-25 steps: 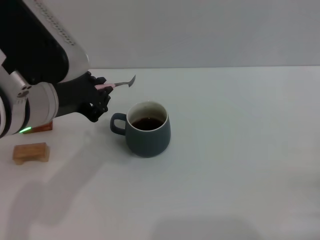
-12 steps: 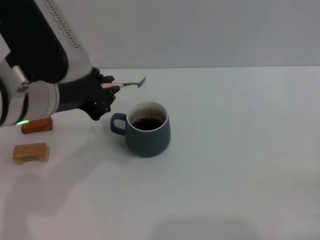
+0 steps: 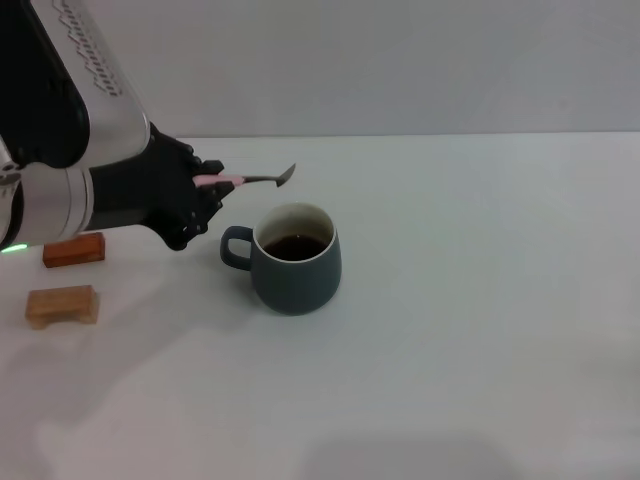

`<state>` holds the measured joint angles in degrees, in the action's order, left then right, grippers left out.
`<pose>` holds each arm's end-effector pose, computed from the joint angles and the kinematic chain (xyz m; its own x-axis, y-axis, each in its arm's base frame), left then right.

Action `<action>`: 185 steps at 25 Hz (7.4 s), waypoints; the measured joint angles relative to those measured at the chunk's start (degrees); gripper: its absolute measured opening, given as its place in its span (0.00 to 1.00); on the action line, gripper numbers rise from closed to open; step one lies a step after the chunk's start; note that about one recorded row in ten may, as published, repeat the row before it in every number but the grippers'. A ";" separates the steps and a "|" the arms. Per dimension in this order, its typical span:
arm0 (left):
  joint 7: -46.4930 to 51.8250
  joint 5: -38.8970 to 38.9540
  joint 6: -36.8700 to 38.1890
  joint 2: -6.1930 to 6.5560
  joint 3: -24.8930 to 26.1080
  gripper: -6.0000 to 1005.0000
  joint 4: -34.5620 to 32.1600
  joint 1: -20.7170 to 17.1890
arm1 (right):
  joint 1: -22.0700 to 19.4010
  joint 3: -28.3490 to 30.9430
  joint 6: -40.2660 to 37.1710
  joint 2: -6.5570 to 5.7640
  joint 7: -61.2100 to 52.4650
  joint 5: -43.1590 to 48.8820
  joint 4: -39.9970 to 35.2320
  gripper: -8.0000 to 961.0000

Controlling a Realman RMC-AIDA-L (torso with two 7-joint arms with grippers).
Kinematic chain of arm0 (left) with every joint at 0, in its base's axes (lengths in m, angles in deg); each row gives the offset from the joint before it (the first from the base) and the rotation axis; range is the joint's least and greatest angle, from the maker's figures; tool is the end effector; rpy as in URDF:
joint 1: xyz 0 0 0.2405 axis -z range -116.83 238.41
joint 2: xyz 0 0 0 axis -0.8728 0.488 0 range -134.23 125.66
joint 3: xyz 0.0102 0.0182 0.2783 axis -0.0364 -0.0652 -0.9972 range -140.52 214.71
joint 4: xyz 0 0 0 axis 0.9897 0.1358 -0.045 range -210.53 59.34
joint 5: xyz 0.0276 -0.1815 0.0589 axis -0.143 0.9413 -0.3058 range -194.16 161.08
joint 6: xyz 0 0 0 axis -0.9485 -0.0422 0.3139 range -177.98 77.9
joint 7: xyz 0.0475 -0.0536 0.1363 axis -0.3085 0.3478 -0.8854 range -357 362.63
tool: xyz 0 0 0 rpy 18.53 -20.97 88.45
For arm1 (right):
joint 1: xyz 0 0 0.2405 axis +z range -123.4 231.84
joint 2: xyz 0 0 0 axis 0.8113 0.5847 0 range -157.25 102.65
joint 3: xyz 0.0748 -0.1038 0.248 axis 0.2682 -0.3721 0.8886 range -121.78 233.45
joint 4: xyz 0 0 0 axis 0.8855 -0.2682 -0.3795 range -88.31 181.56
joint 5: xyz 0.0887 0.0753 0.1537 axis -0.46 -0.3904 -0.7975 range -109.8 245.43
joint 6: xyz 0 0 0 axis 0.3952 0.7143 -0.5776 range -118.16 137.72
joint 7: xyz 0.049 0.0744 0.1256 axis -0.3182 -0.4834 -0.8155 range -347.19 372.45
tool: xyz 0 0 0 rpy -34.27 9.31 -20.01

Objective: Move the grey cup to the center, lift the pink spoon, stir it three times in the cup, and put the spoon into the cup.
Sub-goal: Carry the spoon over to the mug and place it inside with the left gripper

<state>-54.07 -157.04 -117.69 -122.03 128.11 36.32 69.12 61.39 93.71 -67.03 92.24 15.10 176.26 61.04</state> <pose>-0.1720 0.3038 0.0309 0.9950 0.0759 -0.0644 0.0153 -0.7556 -0.6549 0.4025 0.2273 0.0054 0.7351 0.0133 -0.6778 -0.6618 0.2305 -0.7133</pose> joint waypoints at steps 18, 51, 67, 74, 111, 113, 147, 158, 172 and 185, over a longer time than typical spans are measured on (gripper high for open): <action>-1.69 0.01 -4.54 0.00 0.03 0.15 -3.46 1.72 | -0.14 -0.08 -0.01 0.00 0.01 0.01 0.00 0.01; -1.71 -3.55 0.18 -0.22 -0.85 0.15 -21.63 13.06 | -0.07 -0.32 -0.16 -0.09 -0.01 0.63 0.27 0.01; -1.19 -3.84 -2.68 -0.30 -3.63 0.15 -15.64 10.04 | 0.03 -0.99 -0.01 0.00 0.00 0.63 0.09 0.01; -1.16 -5.20 -2.51 -0.32 -2.02 0.15 -15.89 9.60 | 0.18 -1.05 0.00 0.00 0.00 0.62 0.18 0.01; 0.09 -5.13 0.46 -0.28 -2.32 0.15 -17.49 10.18 | 0.30 -1.49 -0.12 -0.17 0.00 0.62 0.06 0.01; 0.04 -5.11 0.69 -0.29 -1.80 0.15 -17.66 10.46 | 0.28 -1.49 -0.20 -0.19 0.00 0.62 0.02 0.01; -0.21 -4.84 1.85 -0.31 -2.61 0.15 -16.24 9.37 | -0.03 -1.66 -0.63 -0.18 0.28 0.71 0.35 0.01; -0.21 -5.20 -0.09 -0.27 -4.48 0.15 -15.32 9.02 | 0.12 -1.67 -0.62 -0.18 0.22 0.72 0.36 0.01; 0.04 -6.03 -0.47 -0.35 -3.23 0.15 -16.05 9.80 | 0.07 -1.66 -0.62 -0.18 0.35 0.71 0.42 0.01; 1.78 -5.54 14.46 -0.55 -4.83 0.39 -15.44 7.41 | -0.04 -1.66 -0.69 -0.09 0.44 0.60 0.44 0.01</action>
<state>-52.29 -162.58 -103.23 -122.58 123.29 20.88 76.53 61.35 92.05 -67.72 92.15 15.54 176.86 61.48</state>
